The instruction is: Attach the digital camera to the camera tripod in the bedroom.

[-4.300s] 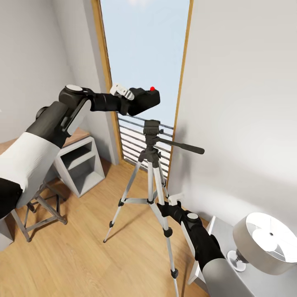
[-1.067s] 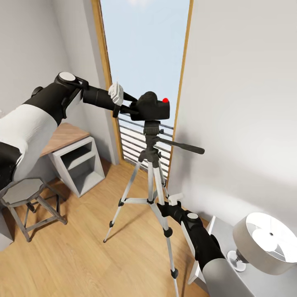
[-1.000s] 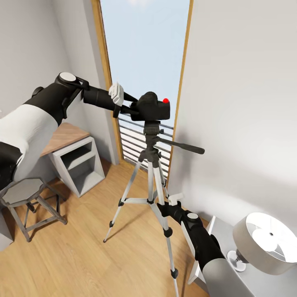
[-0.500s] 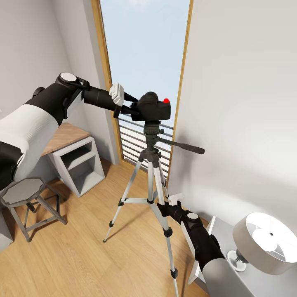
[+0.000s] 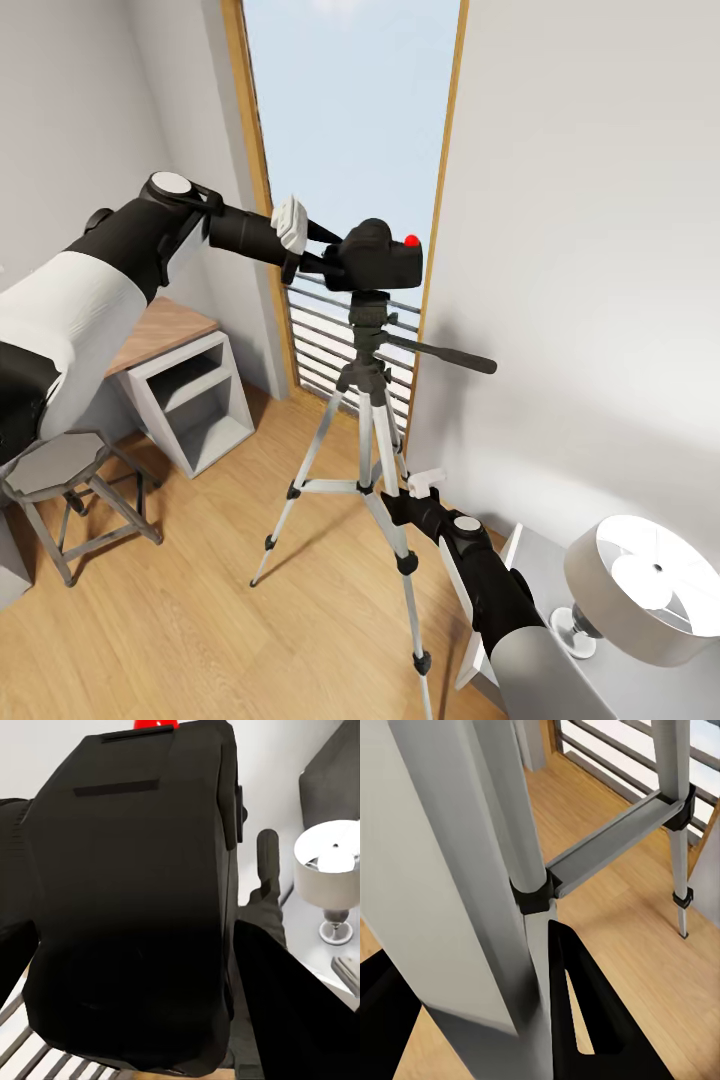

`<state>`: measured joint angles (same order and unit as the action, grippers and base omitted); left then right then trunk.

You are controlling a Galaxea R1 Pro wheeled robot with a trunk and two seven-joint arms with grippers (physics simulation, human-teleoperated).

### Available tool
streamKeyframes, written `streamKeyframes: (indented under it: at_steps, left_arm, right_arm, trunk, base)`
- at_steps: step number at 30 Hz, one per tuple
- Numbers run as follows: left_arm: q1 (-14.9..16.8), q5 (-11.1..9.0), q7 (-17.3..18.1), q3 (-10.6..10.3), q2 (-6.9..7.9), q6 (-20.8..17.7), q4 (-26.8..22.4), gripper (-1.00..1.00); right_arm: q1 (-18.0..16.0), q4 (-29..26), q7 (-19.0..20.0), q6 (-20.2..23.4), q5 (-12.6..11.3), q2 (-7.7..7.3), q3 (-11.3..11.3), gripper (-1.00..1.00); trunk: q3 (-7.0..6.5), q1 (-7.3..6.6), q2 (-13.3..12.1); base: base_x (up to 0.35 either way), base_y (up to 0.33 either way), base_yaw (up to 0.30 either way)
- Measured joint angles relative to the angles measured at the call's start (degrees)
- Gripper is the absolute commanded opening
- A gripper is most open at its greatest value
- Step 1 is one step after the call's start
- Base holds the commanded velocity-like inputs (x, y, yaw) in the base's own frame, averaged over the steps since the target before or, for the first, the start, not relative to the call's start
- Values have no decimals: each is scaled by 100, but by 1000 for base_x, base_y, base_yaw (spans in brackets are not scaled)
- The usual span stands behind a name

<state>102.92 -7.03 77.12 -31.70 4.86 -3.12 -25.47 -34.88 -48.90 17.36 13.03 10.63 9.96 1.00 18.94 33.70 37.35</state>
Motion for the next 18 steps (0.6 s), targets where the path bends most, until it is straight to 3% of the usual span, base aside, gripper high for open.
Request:
streamKeyframes:
  at_steps: [18]
  left_arm:
    - [0,2,7,0,-8,-80,0,-100]
  right_arm:
    - [0,-1,-1,2,-3,0,0,-100]
  trunk:
    - [0,0,0]
  base:
    - [0,0,0]
